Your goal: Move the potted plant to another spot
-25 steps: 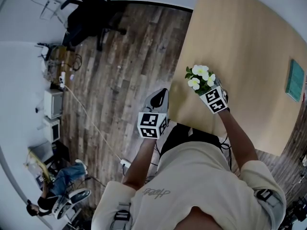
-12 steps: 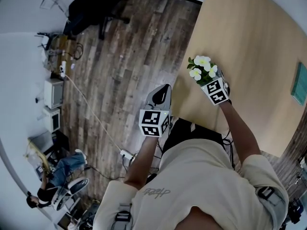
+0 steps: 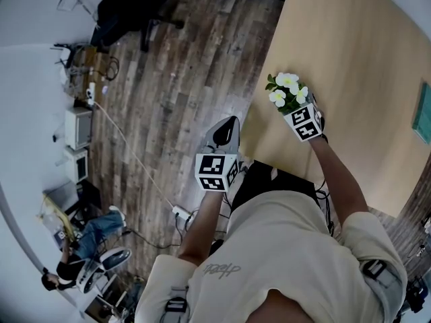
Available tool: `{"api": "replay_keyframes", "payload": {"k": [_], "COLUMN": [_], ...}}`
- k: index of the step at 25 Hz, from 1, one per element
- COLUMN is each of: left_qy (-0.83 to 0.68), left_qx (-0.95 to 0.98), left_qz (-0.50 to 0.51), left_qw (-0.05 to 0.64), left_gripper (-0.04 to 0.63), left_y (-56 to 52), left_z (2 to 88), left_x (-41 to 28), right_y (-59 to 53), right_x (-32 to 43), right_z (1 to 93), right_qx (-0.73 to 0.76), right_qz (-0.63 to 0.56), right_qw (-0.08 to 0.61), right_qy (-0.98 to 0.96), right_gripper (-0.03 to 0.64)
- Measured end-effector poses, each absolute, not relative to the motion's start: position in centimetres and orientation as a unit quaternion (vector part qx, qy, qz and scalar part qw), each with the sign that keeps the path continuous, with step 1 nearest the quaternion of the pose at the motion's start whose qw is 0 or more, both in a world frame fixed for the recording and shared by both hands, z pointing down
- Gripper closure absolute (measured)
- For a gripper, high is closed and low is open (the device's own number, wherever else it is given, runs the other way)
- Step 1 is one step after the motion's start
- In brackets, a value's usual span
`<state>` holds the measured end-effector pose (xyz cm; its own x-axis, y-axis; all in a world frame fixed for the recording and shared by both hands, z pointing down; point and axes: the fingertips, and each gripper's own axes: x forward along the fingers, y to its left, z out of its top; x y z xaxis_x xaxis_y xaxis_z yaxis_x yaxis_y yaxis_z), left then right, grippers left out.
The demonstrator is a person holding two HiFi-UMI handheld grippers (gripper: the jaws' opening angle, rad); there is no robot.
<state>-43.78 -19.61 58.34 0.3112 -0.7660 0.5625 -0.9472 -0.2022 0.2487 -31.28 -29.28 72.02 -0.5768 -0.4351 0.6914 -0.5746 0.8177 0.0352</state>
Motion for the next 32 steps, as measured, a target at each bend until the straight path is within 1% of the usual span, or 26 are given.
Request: {"api": "replay_keyframes", "payload": {"k": [3,10,19,28,32], "left_qy": [-0.563,-0.550,-0.530,-0.482,-0.461], "left_qx": [0.759,0.771,0.798,0.829,0.844], "left_qz": [0.159,0.151,0.123,0.141,0.146], "left_qw": [0.284,0.282,0.259,0.246,0.232], "left_gripper": [0.581,0.581,0.581,0.581,0.581], "left_y": [-19.2,-19.2,-19.5,-18.6,-18.9], "left_z": [58.3,58.8,56.3,55.9,55.5], "left_x": [-43.5,-42.4,-40.0,-37.2,-36.1], "right_y": [-29.1,-29.2,-26.1,-21.5,-20.2], "right_x": [-31.2,-29.9,-25.3,-22.5,-20.8], "right_z": [72.1,71.5,69.4,67.1,65.0], "right_qx": [0.290,0.310,0.344,0.362,0.382], "right_qz": [0.103,0.098,0.135,0.150,0.148], "right_qw": [0.363,0.376,0.374,0.361,0.339], "right_qy": [-0.880,-0.868,-0.850,-0.846,-0.847], "right_gripper": [0.240,0.218,0.218,0.218,0.218]}}
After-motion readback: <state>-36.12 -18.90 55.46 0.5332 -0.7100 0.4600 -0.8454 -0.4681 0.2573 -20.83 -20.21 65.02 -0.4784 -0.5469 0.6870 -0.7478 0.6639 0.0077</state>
